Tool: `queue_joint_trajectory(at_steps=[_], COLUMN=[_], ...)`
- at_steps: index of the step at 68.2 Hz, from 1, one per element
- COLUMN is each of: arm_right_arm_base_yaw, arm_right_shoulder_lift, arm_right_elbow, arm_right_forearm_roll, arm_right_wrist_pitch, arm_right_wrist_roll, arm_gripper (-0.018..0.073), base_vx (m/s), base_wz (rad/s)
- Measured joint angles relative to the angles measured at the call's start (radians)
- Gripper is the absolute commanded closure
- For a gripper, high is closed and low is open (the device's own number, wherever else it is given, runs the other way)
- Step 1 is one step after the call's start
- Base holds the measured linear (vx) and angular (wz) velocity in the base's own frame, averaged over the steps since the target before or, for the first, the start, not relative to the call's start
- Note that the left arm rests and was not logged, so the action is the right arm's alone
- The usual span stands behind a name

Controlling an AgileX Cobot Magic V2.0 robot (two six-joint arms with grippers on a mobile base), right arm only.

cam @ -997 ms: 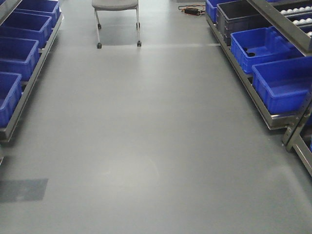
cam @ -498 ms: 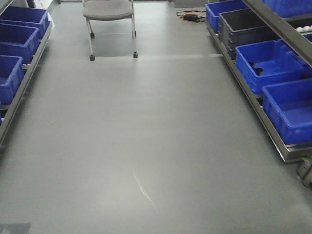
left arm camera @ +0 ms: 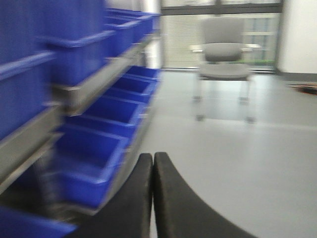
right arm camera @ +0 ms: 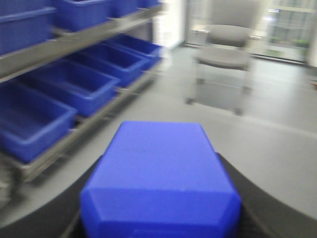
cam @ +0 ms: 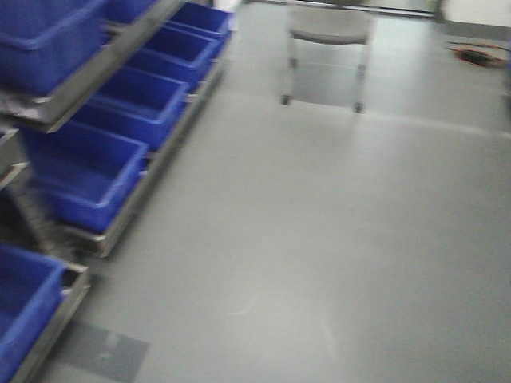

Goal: Pour parts from conveyor to right shelf

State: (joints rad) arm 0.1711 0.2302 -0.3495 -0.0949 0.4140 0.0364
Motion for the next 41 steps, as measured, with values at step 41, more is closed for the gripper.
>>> queue_joint_trajectory(at_steps=[41], arm_right_arm_base_yaw=[0.000], arm_right_shoulder_lift=[0.000], arm_right_elbow=[0.000], arm_right_forearm_roll=[0.000], arm_right_wrist_pitch=[-0.001], arm_right_wrist_roll=[0.000], arm_gripper=[0.0569], base_vx=[0.15], base_wz=[0.89])
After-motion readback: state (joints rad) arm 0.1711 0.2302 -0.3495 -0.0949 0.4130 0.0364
